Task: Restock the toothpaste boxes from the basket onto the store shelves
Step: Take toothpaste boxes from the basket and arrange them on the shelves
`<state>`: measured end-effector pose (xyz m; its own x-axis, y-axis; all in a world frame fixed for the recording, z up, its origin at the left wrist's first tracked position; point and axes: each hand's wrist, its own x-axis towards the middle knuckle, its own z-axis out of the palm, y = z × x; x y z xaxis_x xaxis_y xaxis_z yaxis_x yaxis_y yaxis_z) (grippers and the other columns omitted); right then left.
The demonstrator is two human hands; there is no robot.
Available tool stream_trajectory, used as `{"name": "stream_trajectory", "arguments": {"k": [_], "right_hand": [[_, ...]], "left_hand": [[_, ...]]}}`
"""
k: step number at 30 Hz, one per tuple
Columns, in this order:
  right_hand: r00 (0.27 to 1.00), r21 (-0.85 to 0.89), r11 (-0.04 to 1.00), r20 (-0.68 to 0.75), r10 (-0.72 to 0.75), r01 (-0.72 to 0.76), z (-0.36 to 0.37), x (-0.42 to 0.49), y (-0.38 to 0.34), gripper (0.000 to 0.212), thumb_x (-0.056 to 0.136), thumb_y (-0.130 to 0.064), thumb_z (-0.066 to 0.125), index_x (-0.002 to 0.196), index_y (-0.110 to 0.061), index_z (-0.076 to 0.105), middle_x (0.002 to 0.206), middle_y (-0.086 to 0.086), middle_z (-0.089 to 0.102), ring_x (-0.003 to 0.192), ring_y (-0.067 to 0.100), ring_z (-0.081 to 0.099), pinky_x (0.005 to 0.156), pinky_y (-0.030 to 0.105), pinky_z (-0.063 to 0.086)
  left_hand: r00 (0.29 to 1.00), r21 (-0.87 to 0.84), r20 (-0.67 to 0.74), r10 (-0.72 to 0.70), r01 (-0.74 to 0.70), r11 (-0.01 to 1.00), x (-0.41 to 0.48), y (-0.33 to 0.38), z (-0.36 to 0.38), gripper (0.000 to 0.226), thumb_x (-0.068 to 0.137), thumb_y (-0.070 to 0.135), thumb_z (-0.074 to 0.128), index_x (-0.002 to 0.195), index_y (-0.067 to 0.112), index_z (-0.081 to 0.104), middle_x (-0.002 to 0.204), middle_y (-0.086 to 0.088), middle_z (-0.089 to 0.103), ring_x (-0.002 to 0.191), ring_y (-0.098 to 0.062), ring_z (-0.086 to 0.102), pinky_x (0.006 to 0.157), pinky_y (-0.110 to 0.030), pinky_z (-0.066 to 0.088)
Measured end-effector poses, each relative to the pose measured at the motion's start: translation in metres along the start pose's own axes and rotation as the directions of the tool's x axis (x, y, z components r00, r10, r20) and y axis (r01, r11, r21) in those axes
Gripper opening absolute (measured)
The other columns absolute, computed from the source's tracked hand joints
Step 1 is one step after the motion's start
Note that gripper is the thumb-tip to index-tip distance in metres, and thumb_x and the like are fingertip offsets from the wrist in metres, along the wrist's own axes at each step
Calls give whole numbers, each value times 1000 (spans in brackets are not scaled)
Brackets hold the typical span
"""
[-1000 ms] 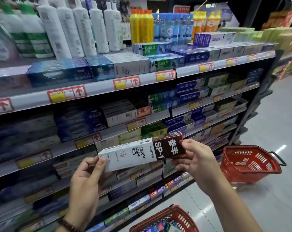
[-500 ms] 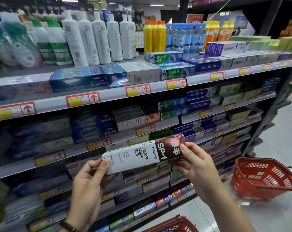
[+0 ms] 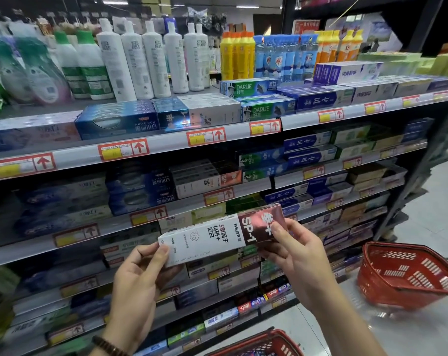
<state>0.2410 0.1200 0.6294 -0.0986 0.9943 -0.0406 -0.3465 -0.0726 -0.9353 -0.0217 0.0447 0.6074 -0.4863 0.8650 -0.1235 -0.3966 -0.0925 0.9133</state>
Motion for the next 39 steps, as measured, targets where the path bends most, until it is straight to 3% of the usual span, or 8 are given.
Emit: {"name": "stream_trajectory", "arguments": {"k": [14, 20, 22, 25, 28, 31, 36, 39], "right_hand": [[990, -20, 991, 47, -131, 132, -19, -19, -3, 41, 81, -21, 80, 117, -5, 66, 106, 18, 78, 103, 35, 77, 85, 51, 64], [949, -238, 919, 65, -307, 314, -8, -39, 6, 36, 82, -4, 86, 111, -18, 70, 103, 7, 77, 92, 25, 75, 78, 40, 65], [931, -246, 898, 90, -354, 365, 0, -46, 9, 40, 80, -1, 87, 112, -16, 70, 99, 6, 77, 80, 25, 72, 69, 32, 61], [890, -194, 870, 149, -431, 453, 7, -53, 18, 46, 75, -5, 89, 116, -12, 70, 106, 9, 77, 84, 28, 76, 69, 44, 65], [788, -255, 747, 229, -571, 615, 3, -49, 33, 61, 71, 19, 87, 117, -17, 72, 124, 8, 72, 108, 36, 75, 77, 50, 66], [622, -376, 502, 355, -698, 779, 3, -45, 42, 64, 68, 16, 86, 120, -19, 73, 131, 3, 68, 119, 29, 70, 81, 38, 66], [522, -422, 339, 463, -717, 840, 14, -45, 58, 47, 75, 7, 91, 116, -11, 77, 133, 12, 66, 132, 27, 65, 92, 37, 64], [524, -427, 330, 503, -687, 842, 22, -46, 66, 40, 83, 0, 87, 118, -17, 76, 136, 10, 64, 137, 25, 61, 97, 38, 62]], "left_hand": [[998, 158, -64, 12, -2, 987, -43, -19, 28, 28, 97, 15, 65, 125, 14, 64, 115, -9, 78, 109, -30, 75, 101, -55, 55], [982, 74, -24, -188, 190, 979, -47, -25, 53, 61, 91, 28, 75, 147, 27, 50, 129, -5, 71, 103, -34, 77, 87, -50, 61], [969, -23, -11, -247, 247, 969, -50, -22, 63, 54, 90, 29, 74, 139, 21, 56, 125, -15, 71, 99, -42, 76, 82, -50, 60], [953, -98, 89, -290, 298, 950, -55, -12, 75, 38, 89, 35, 67, 119, 12, 71, 115, -24, 75, 91, -45, 75, 81, -53, 58], [946, -64, 169, -278, 292, 954, -53, -3, 78, 39, 92, 39, 63, 116, 12, 78, 116, -24, 75, 96, -41, 74, 91, -56, 57], [933, -2, 224, -280, 288, 958, -50, 4, 76, 45, 91, 41, 63, 120, 9, 77, 122, -23, 73, 114, -44, 70, 104, -62, 52], [892, 21, 311, -327, 338, 941, -46, 12, 67, 41, 96, 32, 66, 125, 4, 72, 115, -26, 75, 95, -39, 76, 64, -40, 62], [881, 19, 311, -357, 370, 929, -39, 14, 63, 38, 93, 23, 68, 121, -1, 73, 111, -28, 75, 85, -36, 76, 58, -37, 59]]}}
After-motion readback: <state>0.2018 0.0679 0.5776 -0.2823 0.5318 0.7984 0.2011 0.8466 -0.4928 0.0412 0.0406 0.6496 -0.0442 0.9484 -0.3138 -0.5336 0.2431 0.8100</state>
